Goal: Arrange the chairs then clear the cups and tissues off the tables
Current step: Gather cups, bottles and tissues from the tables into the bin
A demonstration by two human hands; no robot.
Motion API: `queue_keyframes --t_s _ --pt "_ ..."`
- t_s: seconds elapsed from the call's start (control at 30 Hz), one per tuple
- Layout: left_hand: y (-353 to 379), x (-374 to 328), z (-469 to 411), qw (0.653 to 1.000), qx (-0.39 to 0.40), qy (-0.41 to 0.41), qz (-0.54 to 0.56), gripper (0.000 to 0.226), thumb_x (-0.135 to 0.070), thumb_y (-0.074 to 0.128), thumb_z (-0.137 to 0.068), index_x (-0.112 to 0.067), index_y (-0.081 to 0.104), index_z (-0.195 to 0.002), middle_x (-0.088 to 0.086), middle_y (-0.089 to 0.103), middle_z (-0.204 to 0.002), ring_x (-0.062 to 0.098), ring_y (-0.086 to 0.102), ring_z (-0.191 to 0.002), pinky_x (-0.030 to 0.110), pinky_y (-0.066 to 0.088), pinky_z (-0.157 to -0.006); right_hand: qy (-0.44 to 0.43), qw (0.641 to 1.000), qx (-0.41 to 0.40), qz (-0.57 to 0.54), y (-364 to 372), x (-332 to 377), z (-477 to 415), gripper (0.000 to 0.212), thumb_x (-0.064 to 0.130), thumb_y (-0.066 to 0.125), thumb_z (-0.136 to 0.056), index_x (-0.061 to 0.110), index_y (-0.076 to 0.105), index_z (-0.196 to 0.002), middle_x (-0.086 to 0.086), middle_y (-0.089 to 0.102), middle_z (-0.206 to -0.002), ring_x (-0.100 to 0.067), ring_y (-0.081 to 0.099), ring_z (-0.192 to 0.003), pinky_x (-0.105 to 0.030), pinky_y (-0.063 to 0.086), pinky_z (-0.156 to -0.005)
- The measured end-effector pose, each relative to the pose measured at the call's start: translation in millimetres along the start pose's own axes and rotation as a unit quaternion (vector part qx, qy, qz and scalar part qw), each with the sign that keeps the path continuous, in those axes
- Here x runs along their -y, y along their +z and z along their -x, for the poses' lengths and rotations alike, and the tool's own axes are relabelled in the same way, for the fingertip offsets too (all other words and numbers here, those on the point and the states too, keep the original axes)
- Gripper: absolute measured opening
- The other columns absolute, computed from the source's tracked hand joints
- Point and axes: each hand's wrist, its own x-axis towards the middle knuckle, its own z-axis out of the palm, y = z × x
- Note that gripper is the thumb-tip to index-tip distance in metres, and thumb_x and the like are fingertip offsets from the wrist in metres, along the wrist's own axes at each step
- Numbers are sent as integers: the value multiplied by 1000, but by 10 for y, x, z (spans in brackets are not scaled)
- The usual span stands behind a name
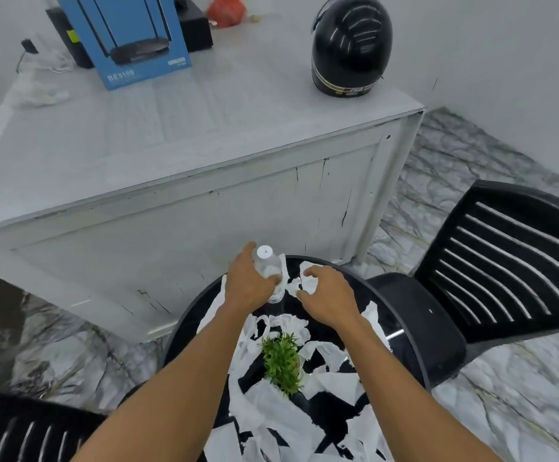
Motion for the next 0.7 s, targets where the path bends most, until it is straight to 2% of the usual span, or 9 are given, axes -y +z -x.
queue_keyframes --t_s 0.1,0.23,0.43,0.53,0.7 --pt "129 29 -65 999 -30 8 28 62 -31 84 -69 -27 55 -124 -4 65 -114 22 61 -106 47 52 -94 15 1000 8 -4 8 -128 -42 49 33 67 -86 23 57 -133 2 53 -140 -18 45 -132 -34 40 -102" --pt "112 54 31 997 -57 22 43 50 -30 86 -67 -28 60 -110 -10 67 -100 18 63 -94 42 55 -86 16 1000 19 0 34 -145 -18 48 32 67 -87 22 57 -133 1 54 -139 -19 45 -132 -34 39 -102" --pt "-343 208 340 989 -122 36 77 51 -35 86 -68 -31 61 -113 -14 67 -97 11 64 -90 30 54 -79 -30 999 15 -3 132 293 73 48 32 70 -84 22 60 -130 2 58 -133 -19 53 -122 -34 44 -99" --pt "-751 336 612 981 -169 50 76 55 -40 86 -68 -33 59 -116 -16 67 -96 10 63 -88 25 53 -75 -70 997 29 -4 273 693 238 49 32 70 -85 21 58 -132 1 56 -135 -20 52 -125 -34 43 -101" --pt "-1574 755 1338 963 -252 36 87 53 -45 85 -65 -40 57 -109 -15 66 -89 12 65 -82 37 59 -74 -159 986 58 5 671 1523 754 49 34 72 -86 21 59 -131 2 57 -137 -18 50 -129 -33 40 -107"
